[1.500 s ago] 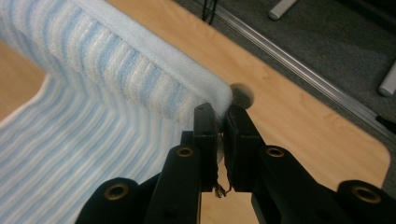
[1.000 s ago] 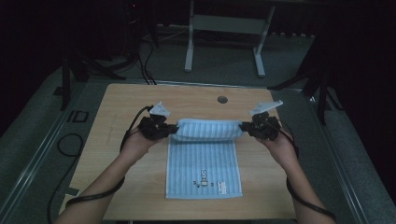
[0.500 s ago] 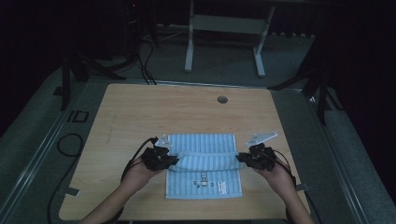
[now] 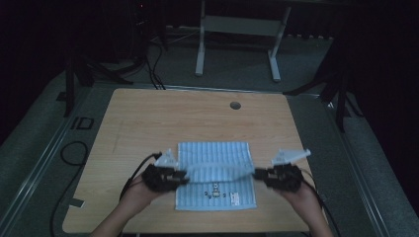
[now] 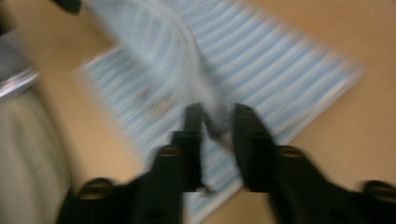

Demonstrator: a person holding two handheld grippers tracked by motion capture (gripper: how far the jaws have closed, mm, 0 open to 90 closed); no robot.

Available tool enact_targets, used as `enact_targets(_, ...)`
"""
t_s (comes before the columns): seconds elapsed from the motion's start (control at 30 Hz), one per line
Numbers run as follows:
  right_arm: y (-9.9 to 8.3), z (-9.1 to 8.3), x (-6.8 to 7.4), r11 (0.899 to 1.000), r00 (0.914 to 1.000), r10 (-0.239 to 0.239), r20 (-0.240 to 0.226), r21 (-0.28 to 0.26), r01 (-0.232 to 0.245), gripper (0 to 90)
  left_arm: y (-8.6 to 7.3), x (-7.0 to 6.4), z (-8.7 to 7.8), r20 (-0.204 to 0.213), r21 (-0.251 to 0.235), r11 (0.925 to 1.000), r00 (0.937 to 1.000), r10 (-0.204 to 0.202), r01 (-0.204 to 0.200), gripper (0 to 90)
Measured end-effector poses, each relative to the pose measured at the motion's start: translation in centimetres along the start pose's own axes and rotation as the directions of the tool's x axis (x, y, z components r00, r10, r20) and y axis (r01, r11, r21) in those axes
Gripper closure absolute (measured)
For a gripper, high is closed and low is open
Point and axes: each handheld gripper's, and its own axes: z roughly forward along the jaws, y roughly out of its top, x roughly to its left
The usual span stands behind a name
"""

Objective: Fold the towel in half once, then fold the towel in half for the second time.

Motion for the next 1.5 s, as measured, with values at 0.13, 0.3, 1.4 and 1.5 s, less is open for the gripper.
enact_targets(0.13,-4.7,-1.0,1.9,0.996,0.9986,0.04,0.035,0.079,-0.043,63.0,-2.9,-0.8,-0.2,0.037,0.074,0.9972,0.9993,-0.002,-0.001,49.4)
enact_targets(0.3,-5.8,-0.9,0.2,0.988,0.9891,0.129,0.072,0.073,-0.134,61.5,-3.8,0.2,0.7,0.013,0.084,0.9959,0.9993,-0.035,0.034,48.6)
enact_targets(1.4,2.2,7.4,-9.6,0.995,0.992,0.055,0.113,0.08,-0.065,47.7,-0.5,10.1,3.8,-0.095,0.023,0.9926,0.9886,-0.116,0.119,42.5)
enact_targets(1.5,2.8,7.7,-10.6,0.995,0.9906,0.063,0.121,0.07,-0.072,47.7,0.4,11.5,3.9,-0.114,-0.001,0.9911,0.9846,-0.132,0.133,40.5)
